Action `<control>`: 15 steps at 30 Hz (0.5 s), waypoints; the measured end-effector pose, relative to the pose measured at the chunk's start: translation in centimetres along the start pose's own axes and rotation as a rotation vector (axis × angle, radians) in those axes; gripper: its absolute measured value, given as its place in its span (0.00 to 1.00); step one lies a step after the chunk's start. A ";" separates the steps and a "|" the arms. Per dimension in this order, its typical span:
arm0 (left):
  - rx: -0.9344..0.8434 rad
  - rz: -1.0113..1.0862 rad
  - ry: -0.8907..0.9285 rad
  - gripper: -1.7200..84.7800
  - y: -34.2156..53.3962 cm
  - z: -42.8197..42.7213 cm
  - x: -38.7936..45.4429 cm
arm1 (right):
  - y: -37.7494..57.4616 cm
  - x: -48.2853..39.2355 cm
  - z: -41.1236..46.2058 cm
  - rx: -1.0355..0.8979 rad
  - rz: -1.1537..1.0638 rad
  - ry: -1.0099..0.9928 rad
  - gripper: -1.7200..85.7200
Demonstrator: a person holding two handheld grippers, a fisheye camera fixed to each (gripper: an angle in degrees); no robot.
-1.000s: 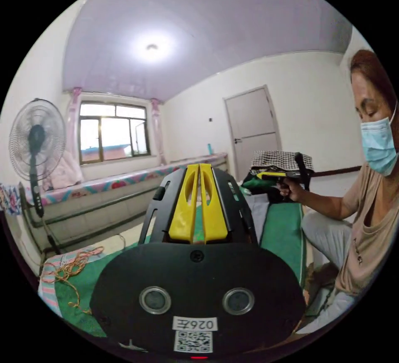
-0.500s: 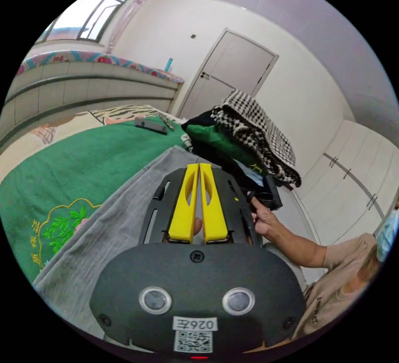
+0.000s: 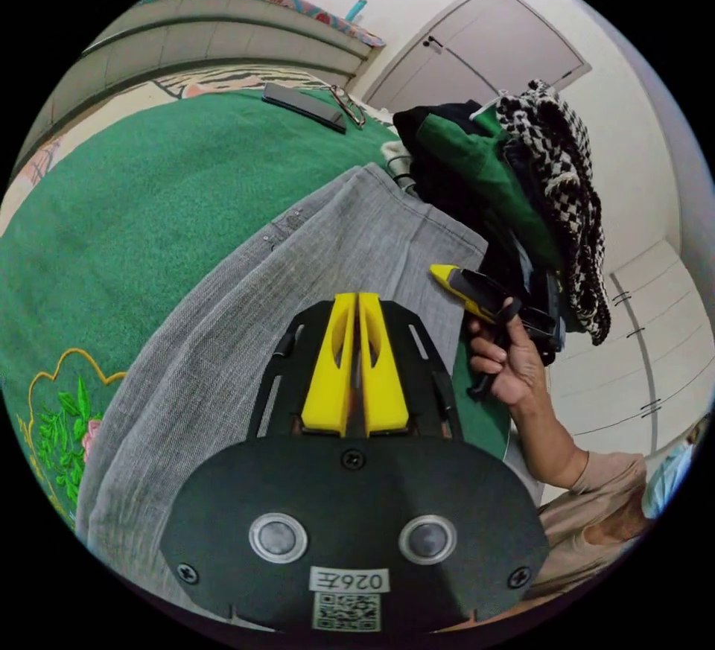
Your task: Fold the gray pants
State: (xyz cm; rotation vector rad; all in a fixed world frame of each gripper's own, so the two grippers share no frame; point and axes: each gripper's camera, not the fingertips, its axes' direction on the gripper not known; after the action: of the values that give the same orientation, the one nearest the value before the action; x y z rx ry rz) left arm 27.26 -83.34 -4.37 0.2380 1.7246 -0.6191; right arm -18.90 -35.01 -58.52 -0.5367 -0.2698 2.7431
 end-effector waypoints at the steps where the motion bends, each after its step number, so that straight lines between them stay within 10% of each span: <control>1: 0.024 0.017 0.016 0.14 0.1 -0.5 -0.2 | 0.1 0.1 0.5 -0.007 -0.006 -0.035 0.04; 15: 0.228 0.103 0.321 0.33 7.3 -20.6 -5.3 | 15.1 -20.8 3.0 0.001 -0.829 -0.175 0.00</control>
State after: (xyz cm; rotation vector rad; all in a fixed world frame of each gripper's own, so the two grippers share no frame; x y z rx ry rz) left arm 14.70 -65.63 1.36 0.6114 1.9327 -0.7316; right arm -6.23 -56.76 -52.63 -0.1233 -0.4202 1.9744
